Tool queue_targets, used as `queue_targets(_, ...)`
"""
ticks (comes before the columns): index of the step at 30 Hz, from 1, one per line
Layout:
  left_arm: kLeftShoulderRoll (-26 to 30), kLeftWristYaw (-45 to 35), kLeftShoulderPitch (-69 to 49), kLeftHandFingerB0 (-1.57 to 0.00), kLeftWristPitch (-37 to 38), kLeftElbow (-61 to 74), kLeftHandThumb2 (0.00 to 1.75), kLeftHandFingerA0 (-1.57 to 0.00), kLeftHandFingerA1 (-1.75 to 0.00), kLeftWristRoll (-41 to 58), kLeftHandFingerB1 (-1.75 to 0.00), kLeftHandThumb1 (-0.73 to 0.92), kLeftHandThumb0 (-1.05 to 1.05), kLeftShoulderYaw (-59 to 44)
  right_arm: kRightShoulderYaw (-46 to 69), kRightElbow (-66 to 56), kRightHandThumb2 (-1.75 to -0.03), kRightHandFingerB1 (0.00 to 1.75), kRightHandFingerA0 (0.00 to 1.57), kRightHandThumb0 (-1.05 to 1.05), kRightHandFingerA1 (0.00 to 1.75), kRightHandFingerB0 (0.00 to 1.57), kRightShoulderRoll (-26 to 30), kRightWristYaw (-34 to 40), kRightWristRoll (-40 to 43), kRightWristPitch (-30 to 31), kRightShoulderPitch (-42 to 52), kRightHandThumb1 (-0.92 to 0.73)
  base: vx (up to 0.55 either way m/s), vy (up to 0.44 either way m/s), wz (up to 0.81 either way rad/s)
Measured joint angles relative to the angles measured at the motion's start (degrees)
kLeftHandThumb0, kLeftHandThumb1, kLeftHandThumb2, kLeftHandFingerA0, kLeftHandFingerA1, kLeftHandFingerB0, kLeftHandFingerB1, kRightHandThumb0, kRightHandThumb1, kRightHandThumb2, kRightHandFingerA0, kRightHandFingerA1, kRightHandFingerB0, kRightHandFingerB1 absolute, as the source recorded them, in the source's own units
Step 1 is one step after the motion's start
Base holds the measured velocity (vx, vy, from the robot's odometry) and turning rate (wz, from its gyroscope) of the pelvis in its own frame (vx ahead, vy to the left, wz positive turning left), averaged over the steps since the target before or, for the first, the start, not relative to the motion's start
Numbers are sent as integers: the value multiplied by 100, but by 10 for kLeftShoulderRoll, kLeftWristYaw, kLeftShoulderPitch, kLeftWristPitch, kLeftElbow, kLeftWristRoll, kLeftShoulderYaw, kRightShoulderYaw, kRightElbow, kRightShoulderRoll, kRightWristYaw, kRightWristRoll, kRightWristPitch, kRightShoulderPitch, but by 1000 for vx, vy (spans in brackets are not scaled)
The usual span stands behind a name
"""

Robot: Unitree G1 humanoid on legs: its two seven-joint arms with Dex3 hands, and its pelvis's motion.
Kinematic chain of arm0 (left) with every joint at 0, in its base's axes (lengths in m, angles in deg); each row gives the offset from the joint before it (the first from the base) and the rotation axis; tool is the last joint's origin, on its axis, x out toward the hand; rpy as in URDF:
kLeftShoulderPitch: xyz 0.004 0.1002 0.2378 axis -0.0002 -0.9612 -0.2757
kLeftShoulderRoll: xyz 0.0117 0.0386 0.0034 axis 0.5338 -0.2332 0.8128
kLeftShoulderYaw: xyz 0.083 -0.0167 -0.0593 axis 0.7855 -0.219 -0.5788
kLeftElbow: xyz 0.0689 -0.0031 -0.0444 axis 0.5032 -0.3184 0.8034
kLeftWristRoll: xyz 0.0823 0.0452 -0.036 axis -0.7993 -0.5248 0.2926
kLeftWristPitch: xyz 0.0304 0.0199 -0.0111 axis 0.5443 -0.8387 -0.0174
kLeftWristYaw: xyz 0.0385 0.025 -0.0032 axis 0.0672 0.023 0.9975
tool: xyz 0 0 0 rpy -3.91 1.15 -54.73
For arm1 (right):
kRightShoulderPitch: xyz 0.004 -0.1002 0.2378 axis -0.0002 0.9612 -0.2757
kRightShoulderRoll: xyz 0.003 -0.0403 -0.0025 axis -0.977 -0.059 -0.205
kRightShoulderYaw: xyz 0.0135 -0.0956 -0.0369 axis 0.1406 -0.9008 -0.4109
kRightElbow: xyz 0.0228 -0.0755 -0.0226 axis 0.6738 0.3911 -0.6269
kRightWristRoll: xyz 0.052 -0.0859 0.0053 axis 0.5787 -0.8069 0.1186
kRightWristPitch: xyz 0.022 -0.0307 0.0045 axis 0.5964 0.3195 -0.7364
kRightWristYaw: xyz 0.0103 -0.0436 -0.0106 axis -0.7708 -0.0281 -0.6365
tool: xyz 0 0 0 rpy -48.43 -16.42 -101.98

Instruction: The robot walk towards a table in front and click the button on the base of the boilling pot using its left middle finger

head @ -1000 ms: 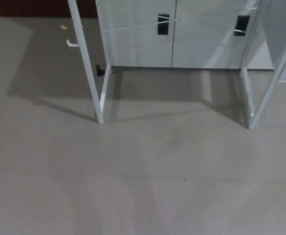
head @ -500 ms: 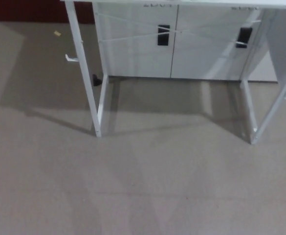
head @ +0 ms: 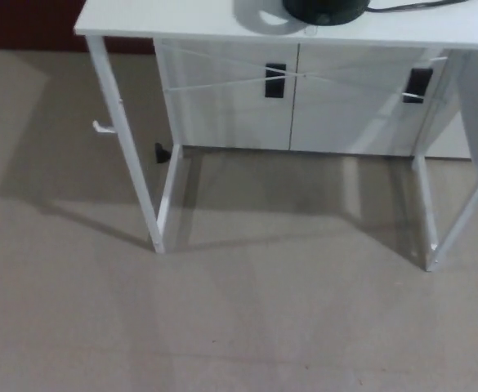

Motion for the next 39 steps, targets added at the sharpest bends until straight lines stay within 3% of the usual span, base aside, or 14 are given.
queue_targets(4, 0, -1, 7, -17, 0, -4, 65, -29, -41, 0, -35, 51, -35, 0, 0, 0, -78, 50, 63, -44, 62, 33, 0, 0, 0, 3, -7, -49, 117, -60, -4)
queue_targets(5, 0, -1, 8, -19, 0, -4, 57, -34, -37, 0, -30, 57, -30, 0, -1, 0, -79, 50, 63, -45, 63, 33, 0, 0, 0, 4, -9, -48, 158, 42, -9)
queue_targets(6, 0, -1, 9, -18, 0, -4, 65, -31, -42, 0, -36, 50, -36, 0, -1, 0, -77, 50, 60, -42, 63, 33, 0, 0, 0, 5, -10, -47, 151, 44, -4)
queue_targets(12, -20, -7, 7, -18, 2, 5, 58, -34, -36, 20, -29, 57, -31, -41, 2, -5, -78, 50, 58, -45, 62, 33, -3, 0, 1, 8, -11, -47, 209, 174, -3)
queue_targets(14, -27, -7, 6, -17, 2, 10, 67, -28, -41, 28, -36, 49, -40, -53, 2, -6, -78, 50, 57, -44, 62, 33, -3, 0, 1, 8, -11, -47, 166, 20, 8)
queue_targets(16, -34, -1, 5, -17, 2, 13, 66, -27, -41, 27, -36, 48, -39, -51, 3, -8, -78, 50, 58, -44, 62, 33, -3, -1, 1, 8, -10, -47, 123, -50, 6)
queue_targets(17, -38, 2, 4, -20, 2, 14, 57, -30, -36, 27, -30, 55, -29, -49, 3, -9, -79, 50, 57, -45, 61, 33, -3, -3, 1, 8, -9, -47, 92, -69, 3)
queue_targets(22, -55, 20, -2, -21, 2, 24, 62, -25, -39, 22, -35, 51, -31, -37, 2, -16, -78, 48, 53, -44, 58, 31, 1, -4, -1, 8, -1, -48, 99, -166, 5)
queue_targets(23, -58, 26, -4, -20, 2, 26, 62, -23, -38, 20, -34, 52, -31, -31, 2, -17, -58, 38, 61, -37, 49, 38, 2, -4, -1, 8, 0, -61, 46, -271, 4)
queue_targets(25, -62, 35, -8, -20, 3, 28, 62, -23, -38, 13, -34, 52, -31, -20, 2, -18, -57, 39, 61, -36, 49, 38, 3, -4, -1, 10, 2, -61, 33, -404, 14)
queue_targets(26, -64, 39, -9, -20, 4, 30, 62, -22, -37, 10, -33, 53, -31, -14, 1, -18, -78, 48, 55, -45, 59, 31, 5, -5, -1, 10, 3, -48, 42, -459, 28)
queue_targets(39, -68, 69, -14, -23, 11, 32, 62, -27, -39, -10, -36, 50, -32, 13, 1, -26, -78, 49, 54, -44, 60, 31, 16, -12, 1, 12, 1, -48, 187, -79, -3)
